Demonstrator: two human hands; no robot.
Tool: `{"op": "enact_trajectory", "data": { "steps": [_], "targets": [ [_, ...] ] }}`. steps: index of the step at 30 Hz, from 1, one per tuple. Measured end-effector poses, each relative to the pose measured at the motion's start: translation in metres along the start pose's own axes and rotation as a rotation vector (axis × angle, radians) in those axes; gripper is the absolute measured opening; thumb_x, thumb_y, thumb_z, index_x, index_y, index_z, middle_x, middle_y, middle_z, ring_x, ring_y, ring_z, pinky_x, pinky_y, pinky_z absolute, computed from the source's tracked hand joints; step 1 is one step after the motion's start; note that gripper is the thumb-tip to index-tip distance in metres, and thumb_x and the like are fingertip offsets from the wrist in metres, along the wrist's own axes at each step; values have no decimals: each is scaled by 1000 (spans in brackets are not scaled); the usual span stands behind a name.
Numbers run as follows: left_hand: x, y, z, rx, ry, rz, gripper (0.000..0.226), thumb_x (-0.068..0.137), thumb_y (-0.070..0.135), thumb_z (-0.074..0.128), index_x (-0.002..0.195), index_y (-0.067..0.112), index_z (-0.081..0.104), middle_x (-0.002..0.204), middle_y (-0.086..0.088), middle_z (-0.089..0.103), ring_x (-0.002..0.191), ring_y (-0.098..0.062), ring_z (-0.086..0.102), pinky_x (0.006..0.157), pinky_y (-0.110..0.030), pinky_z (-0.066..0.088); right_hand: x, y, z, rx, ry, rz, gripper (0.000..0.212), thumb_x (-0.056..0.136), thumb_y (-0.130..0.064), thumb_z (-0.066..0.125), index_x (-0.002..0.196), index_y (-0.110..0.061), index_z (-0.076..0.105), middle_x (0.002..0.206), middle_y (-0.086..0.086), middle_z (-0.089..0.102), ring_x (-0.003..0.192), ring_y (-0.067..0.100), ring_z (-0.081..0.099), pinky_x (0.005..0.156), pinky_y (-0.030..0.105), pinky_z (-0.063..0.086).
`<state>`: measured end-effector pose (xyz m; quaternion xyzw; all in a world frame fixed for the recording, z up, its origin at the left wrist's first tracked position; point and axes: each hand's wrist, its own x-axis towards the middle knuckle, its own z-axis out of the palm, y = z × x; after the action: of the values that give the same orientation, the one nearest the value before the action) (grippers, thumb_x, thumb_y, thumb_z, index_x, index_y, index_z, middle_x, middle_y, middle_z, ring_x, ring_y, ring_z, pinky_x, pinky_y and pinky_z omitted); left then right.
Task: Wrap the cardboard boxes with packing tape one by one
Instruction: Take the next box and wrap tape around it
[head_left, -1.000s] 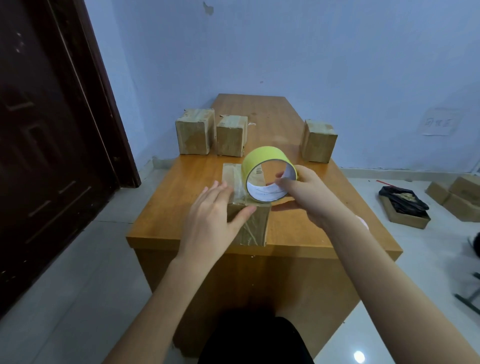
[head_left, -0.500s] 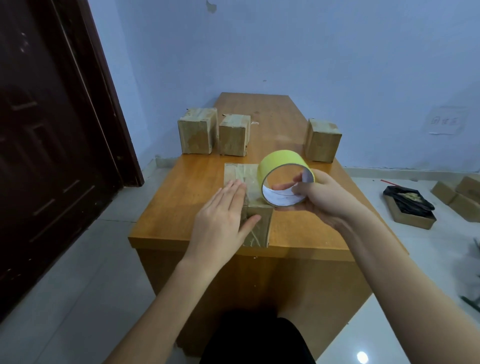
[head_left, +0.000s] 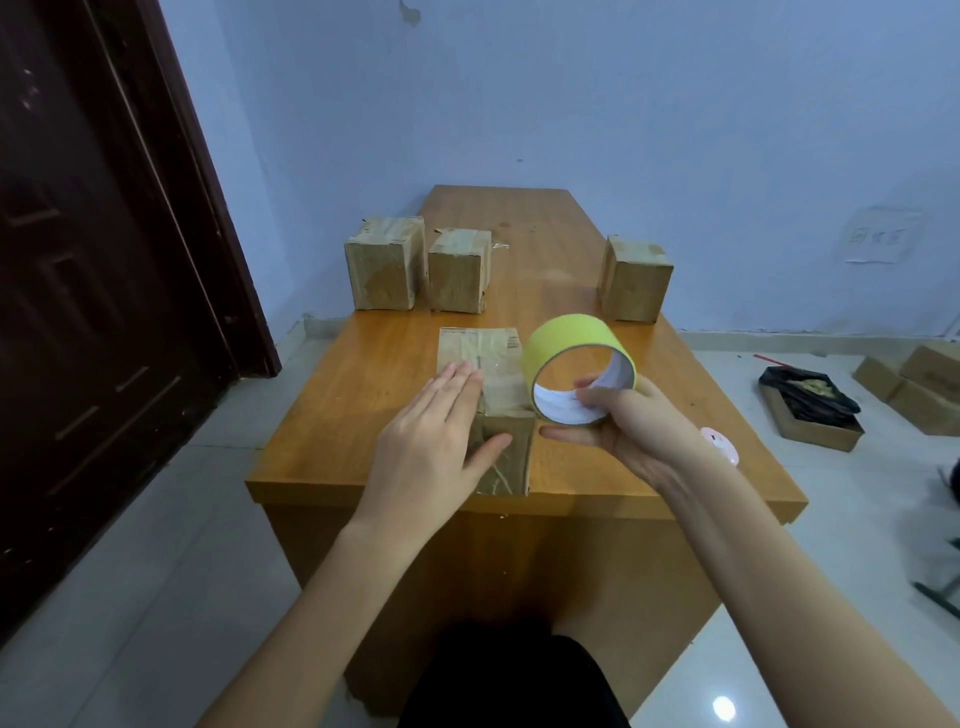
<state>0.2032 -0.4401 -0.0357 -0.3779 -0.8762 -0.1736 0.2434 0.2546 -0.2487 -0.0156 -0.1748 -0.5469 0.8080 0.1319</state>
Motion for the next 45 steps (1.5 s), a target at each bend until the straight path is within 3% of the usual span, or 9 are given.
{"op": "enact_trajectory", "data": {
  "steps": [3, 7, 12, 20, 27, 29, 34, 39, 45],
  "targets": [
    [1, -1, 1, -2, -6, -1, 62, 82, 41, 66, 129, 2, 54, 133, -12, 54, 125, -23, 50, 99, -33, 33, 1, 16, -1, 98, 55, -11, 10, 91, 4, 56, 98, -2, 51, 105, 16, 50, 85, 30, 67, 58, 41, 59],
    [1, 0, 1, 17, -21, -15, 65, 81, 44, 66, 129, 3, 54, 133, -11, 54, 125, -23, 49, 98, -33, 31, 4, 21, 3, -77, 38, -51, 12, 86, -10, 69, 92, -8, 58, 95, 12, 61, 84, 21, 66, 59, 36, 59],
    [2, 0, 1, -2, -29, -7, 63, 81, 42, 66, 129, 3, 53, 134, -12, 53, 126, -23, 48, 100, -34, 32, 8, 21, 0, -72, 14, -72, 14, 88, -1, 62, 77, -5, 55, 91, 16, 58, 78, 23, 68, 57, 37, 58],
    [3, 2, -4, -19, -55, -2, 60, 83, 43, 64, 130, 8, 53, 136, -8, 51, 129, -20, 45, 103, -29, 28, 10, 52, -8, 54, 89, 19, 6, 89, -6, 63, 89, -3, 58, 96, 18, 63, 86, 27, 67, 57, 32, 57],
    [13, 18, -7, 192, -4, 49, 74, 84, 56, 50, 138, 6, 42, 150, -13, 29, 141, -27, 23, 115, -40, 9, 7, 53, -9, -57, 51, 46, 9, 90, -17, 64, 94, -10, 60, 89, 10, 65, 66, 17, 69, 55, 30, 56],
    [13, 29, 2, 161, -44, 99, 74, 90, 53, 43, 147, 10, 25, 153, -10, 24, 142, -23, 19, 112, -32, 5, 7, 54, -10, -64, 36, 41, 9, 91, -18, 63, 95, -10, 60, 89, 10, 66, 63, 14, 69, 55, 29, 56],
    [11, 30, 12, 97, -59, 91, 58, 96, 37, 44, 146, 12, 28, 151, -6, 31, 141, -21, 25, 109, -27, 7, 7, 52, -10, -101, 49, 45, 7, 91, -19, 64, 91, -14, 61, 84, 7, 65, 60, 12, 68, 53, 27, 54],
    [10, 10, -5, -146, -55, 28, 70, 91, 31, 55, 148, 14, 19, 152, -3, 27, 137, -11, 23, 105, -28, 16, 7, 52, -9, -108, 56, 49, 6, 90, -19, 64, 88, -14, 61, 87, 7, 64, 62, 13, 68, 53, 27, 54],
    [-5, -7, -11, 102, -111, 64, 55, 96, 31, 46, 143, 6, 32, 148, -10, 33, 139, -20, 28, 113, -30, 11, 7, 50, -9, -110, 39, 48, 8, 90, -18, 64, 89, -13, 59, 90, 9, 66, 73, 19, 71, 56, 30, 56]
  ]
}}
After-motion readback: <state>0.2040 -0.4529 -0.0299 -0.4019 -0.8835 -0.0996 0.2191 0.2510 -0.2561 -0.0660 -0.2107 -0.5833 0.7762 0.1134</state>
